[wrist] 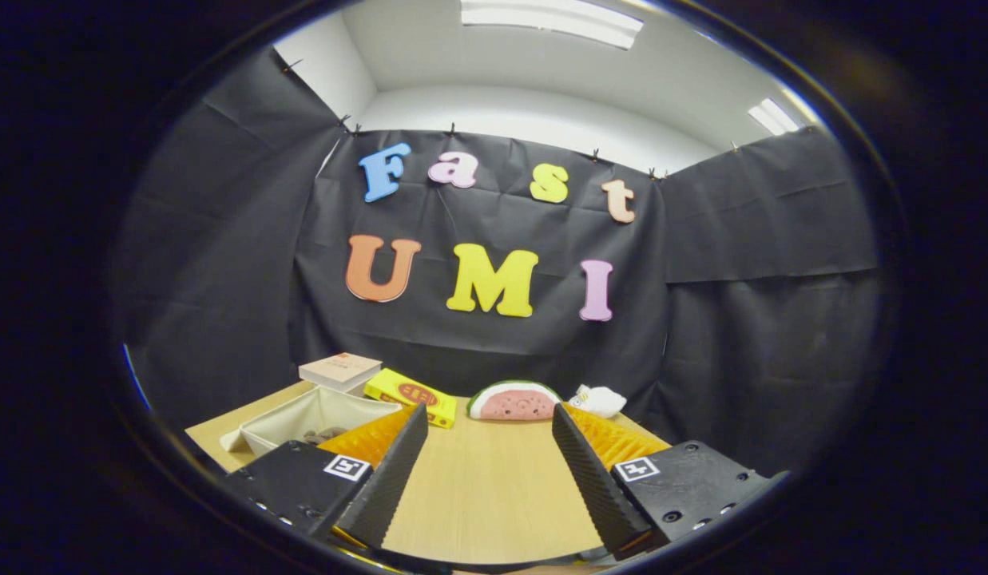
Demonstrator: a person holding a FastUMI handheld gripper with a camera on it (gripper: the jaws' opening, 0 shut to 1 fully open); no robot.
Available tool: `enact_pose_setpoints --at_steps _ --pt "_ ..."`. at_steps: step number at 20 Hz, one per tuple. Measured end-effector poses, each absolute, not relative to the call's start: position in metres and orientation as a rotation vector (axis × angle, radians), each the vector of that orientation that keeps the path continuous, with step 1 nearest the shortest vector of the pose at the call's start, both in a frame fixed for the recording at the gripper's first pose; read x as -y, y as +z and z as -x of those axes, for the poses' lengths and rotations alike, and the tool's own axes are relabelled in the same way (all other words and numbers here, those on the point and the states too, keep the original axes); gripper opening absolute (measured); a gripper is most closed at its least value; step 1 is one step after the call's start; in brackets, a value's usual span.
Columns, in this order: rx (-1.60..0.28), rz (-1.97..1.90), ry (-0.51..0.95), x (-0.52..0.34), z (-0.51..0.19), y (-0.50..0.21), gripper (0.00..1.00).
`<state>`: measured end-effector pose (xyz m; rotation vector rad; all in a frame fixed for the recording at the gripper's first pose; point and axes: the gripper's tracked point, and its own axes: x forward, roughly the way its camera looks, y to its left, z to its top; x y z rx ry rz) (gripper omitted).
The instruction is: Open the storage box then place both shoes into the box .Put the left shoe in first, then the right shoe, with the right side of both shoes facing outward in a uniform manner.
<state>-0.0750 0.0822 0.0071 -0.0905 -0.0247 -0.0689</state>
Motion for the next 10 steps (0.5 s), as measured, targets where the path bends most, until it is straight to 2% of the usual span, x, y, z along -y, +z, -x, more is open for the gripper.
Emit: enact_pose_setpoints --at_steps 10 --pt "-0.004 0.082 -0.074 -0.0712 0.0675 -0.0038 0.95"
